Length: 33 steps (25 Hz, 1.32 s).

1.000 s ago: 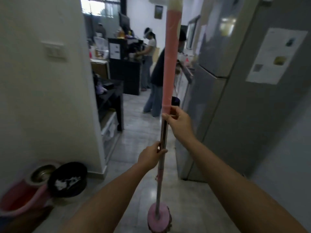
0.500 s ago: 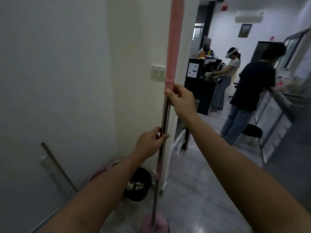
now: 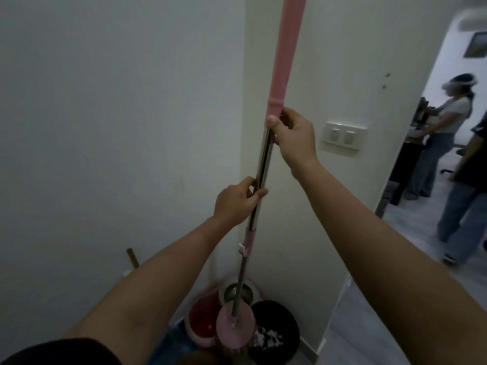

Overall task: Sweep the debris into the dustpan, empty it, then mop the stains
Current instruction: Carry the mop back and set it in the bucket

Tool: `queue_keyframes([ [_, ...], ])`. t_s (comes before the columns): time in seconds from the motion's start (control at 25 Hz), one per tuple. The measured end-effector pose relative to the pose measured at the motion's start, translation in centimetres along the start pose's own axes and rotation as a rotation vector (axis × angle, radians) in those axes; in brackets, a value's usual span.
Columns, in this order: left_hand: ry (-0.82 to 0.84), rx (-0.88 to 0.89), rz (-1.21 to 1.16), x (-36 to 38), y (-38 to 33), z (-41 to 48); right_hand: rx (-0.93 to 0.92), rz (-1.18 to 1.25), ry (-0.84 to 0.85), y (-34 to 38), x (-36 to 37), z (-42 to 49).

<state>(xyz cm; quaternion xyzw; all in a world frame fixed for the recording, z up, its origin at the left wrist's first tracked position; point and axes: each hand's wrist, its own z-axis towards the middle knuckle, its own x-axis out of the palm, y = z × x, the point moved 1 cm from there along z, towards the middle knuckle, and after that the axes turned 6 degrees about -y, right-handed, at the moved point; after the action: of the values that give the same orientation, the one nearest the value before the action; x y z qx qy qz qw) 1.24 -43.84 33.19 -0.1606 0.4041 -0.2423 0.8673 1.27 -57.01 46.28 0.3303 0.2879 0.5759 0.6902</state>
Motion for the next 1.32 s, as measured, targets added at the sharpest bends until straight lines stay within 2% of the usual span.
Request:
queue_keyframes([
  [0.28,-0.026,-0.065,0.035,7.0,8.6,9.2,0.056,0.07,0.096,-9.7,6.6,9.0],
  [0.56,0.083,-0.243,0.101,17.0,17.4,14.8,0.13,-0.087,0.292,-22.6,11.8,15.8],
  [0.8,0.264,-0.415,0.159,24.1,24.3,14.4,0.263,-0.158,0.488,-32.6,16.0,15.7],
  [0.96,0.407,-0.519,0.199,28.5,26.0,15.1,0.329,-0.266,0.466,-37.7,17.3,16.1],
  [1.12,0.498,-0.544,0.292,30.3,27.7,17.8,0.379,-0.334,0.45,-40.7,17.9,18.2],
  [1.32,0.357,-0.509,0.291,32.2,27.9,20.8,0.435,-0.412,0.387,-44.0,18.0,21.0],
])
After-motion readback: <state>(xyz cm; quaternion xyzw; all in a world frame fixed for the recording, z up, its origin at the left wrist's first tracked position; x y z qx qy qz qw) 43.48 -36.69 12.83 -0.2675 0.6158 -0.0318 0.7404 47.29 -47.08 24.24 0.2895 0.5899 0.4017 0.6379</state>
